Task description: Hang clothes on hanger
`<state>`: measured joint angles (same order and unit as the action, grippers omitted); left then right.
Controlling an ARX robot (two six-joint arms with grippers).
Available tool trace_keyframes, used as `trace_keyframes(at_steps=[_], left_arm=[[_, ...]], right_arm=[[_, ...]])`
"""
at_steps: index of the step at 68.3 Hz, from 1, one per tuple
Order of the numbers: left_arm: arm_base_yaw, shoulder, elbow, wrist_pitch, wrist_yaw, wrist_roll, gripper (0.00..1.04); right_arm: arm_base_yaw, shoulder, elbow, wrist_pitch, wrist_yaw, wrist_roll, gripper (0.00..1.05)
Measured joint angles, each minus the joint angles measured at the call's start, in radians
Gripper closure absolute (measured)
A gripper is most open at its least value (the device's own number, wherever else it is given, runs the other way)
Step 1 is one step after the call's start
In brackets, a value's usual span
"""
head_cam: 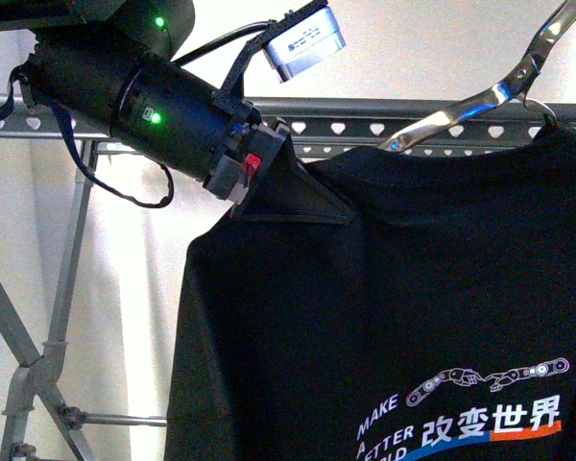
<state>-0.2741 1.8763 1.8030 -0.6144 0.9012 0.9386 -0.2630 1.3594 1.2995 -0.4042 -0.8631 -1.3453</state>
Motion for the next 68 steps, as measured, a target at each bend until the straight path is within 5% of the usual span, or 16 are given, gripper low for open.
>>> trace_keyframes(at_steps=[14, 53, 68], left_arm=[[0.001, 0.0, 0.0, 0.0, 0.0, 0.0, 1.0], [0.001, 0.0, 0.0, 0.0, 0.0, 0.0, 1.0], [0.001, 0.0, 0.0, 0.0, -0.001, 0.0, 1.0]], right_arm=[[0.022, 0.224, 0.214, -0.066, 0.169, -0.24, 0.07], [0.056, 0.447, 0.541, -0.183, 0.196, -0.126, 0.08], [0.041, 0.462, 0.509, -0.214, 0.204, -0.114, 0.47]])
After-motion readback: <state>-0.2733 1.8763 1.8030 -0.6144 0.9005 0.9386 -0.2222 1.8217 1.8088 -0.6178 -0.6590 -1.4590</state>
